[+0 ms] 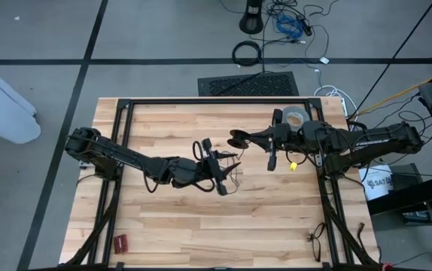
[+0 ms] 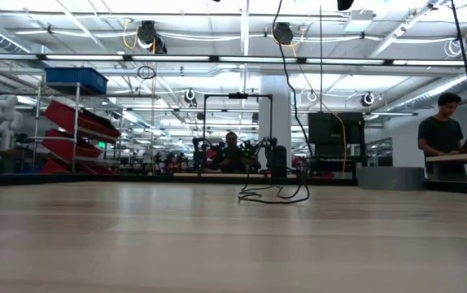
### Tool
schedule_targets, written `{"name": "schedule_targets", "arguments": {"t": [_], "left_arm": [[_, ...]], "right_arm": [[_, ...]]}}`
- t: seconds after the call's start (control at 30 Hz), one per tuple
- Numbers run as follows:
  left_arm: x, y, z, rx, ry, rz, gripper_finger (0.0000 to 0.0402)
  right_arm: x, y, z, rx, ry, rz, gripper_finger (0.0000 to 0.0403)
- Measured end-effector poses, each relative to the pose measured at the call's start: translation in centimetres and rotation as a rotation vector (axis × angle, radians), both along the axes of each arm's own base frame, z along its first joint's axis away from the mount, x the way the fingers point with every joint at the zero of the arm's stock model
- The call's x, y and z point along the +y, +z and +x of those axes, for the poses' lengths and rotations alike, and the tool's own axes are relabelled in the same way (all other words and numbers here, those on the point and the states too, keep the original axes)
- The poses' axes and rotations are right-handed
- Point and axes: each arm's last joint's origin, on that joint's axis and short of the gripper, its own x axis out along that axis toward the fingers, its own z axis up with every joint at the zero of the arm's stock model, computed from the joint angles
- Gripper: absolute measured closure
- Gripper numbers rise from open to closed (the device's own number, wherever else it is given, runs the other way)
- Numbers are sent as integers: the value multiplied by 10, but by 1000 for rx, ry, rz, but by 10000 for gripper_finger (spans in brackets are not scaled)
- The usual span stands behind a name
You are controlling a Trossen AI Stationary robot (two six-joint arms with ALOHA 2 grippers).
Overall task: Coil cords
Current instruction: Coil the black wire onto the spool
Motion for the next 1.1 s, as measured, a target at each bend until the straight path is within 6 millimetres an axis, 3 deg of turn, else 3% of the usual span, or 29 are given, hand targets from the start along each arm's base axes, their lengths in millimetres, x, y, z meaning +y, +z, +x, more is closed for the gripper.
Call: {"name": "schedule_targets", "arguments": {"t": [0.17,0.47,0.73,0.93,1.1], "left_arm": [[1,0,0,0,2,0,286],[4,9,2,-90,-69,-12,394],[15,5,12,-154,-122,-21,398],[1,3,11,-119,-118,37,399],[-13,3,-2,8,44,91,399]], "right_arm": [[0,0,0,0,0,0,403],[0,0,0,-1,-1,2,403],[0,-1,1,2,-7,4,403],[-1,-3,4,19,-10,2,403],[-1,-5,3,30,-9,1,403]]}}
